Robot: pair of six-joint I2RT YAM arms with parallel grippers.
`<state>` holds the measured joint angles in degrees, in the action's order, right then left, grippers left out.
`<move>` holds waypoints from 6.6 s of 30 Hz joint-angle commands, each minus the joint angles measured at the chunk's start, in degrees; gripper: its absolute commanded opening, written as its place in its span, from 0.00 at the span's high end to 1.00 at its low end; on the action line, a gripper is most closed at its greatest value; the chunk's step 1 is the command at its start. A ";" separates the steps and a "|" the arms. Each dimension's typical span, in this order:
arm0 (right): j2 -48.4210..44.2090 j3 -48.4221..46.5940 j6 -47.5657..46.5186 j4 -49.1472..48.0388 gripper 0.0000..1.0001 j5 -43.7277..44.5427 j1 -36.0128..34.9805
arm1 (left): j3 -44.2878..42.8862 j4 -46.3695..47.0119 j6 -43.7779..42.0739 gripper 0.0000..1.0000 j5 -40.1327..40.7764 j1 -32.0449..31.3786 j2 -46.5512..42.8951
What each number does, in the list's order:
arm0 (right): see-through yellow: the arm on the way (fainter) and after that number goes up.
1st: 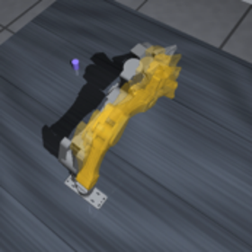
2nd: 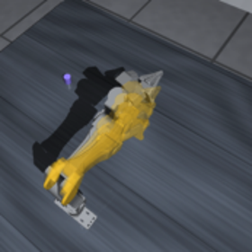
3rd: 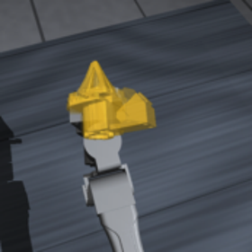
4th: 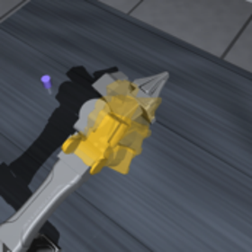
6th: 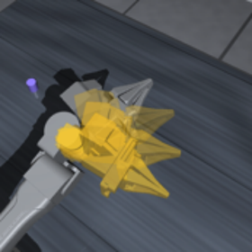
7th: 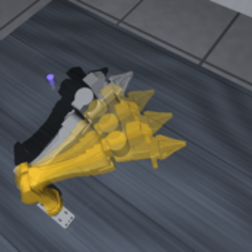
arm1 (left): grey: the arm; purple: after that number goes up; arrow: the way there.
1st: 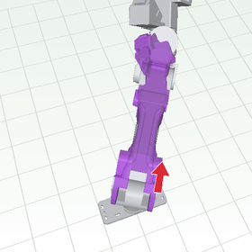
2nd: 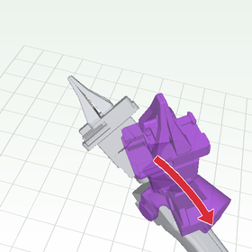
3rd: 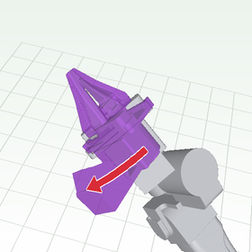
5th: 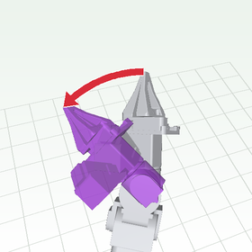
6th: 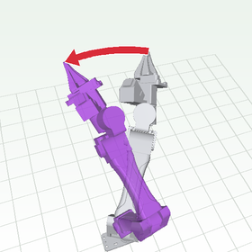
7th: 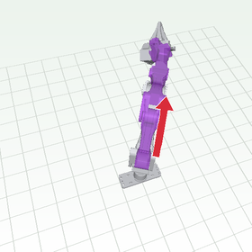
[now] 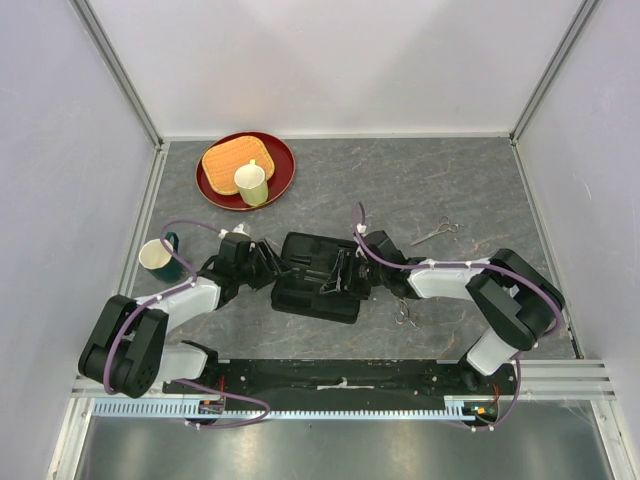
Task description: Sort the hair-cutting tools
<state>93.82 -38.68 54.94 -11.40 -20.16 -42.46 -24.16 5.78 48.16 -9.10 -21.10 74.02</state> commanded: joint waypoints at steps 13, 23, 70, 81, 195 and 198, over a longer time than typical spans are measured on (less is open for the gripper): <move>-12.69 -0.34 -7.73 27.92 0.28 15.85 0.36 | -0.09 -9.21 1.76 0.36 2.43 -0.78 -1.95; -21.75 -7.99 -17.31 41.80 0.29 28.42 2.72 | -9.05 -20.36 -4.12 0.30 5.49 -0.78 -8.36; -8.57 -2.72 -23.21 45.15 0.87 29.04 6.33 | -13.54 -18.79 -5.89 0.04 0.58 -0.78 -14.60; -22.96 -6.15 -19.08 42.44 1.00 34.14 6.42 | -13.02 -12.84 -8.52 0.06 -7.65 -0.87 -15.57; -26.32 -12.74 30.04 8.06 1.00 38.45 -1.40 | -3.17 29.19 -7.65 0.31 -4.61 -17.48 -22.60; -25.97 -12.48 31.10 7.71 1.00 37.48 -1.49 | -2.65 31.65 -7.03 0.31 -3.20 -17.48 -22.08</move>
<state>68.51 -51.51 82.32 -1.67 17.04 -44.01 -27.42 30.26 38.11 -15.86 -38.39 51.37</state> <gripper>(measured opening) 0.111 0.691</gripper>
